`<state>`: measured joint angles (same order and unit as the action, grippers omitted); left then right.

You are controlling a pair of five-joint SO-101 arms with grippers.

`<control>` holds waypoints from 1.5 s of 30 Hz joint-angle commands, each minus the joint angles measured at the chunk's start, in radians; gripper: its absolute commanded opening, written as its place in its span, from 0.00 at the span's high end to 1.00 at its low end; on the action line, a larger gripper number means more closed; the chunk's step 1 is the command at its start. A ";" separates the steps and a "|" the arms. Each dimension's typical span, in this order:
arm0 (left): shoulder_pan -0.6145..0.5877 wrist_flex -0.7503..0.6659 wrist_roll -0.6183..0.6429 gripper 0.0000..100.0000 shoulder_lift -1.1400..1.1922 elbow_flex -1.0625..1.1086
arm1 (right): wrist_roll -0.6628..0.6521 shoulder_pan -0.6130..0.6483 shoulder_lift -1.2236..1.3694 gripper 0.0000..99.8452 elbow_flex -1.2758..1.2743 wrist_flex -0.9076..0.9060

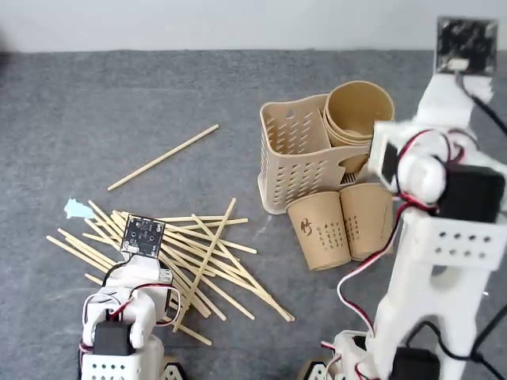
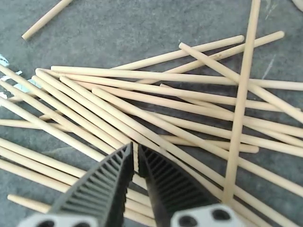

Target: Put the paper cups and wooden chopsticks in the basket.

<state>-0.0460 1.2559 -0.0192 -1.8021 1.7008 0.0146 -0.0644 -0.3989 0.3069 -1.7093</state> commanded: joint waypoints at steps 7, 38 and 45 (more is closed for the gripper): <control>0.006 0.003 0.008 0.99 -0.015 -0.018 | -0.164 -0.054 -0.177 0.98 -0.330 -0.084; 0.006 0.003 0.008 0.99 -0.015 -0.018 | -0.137 -0.042 0.079 0.72 -0.997 0.722; 0.006 0.003 0.008 0.99 -0.015 -0.018 | -0.137 -0.048 0.183 0.64 -0.951 0.719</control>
<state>-0.0460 1.2559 -0.0192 -1.8021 1.7008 -0.1297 -0.1120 -0.2578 -0.6843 -0.9989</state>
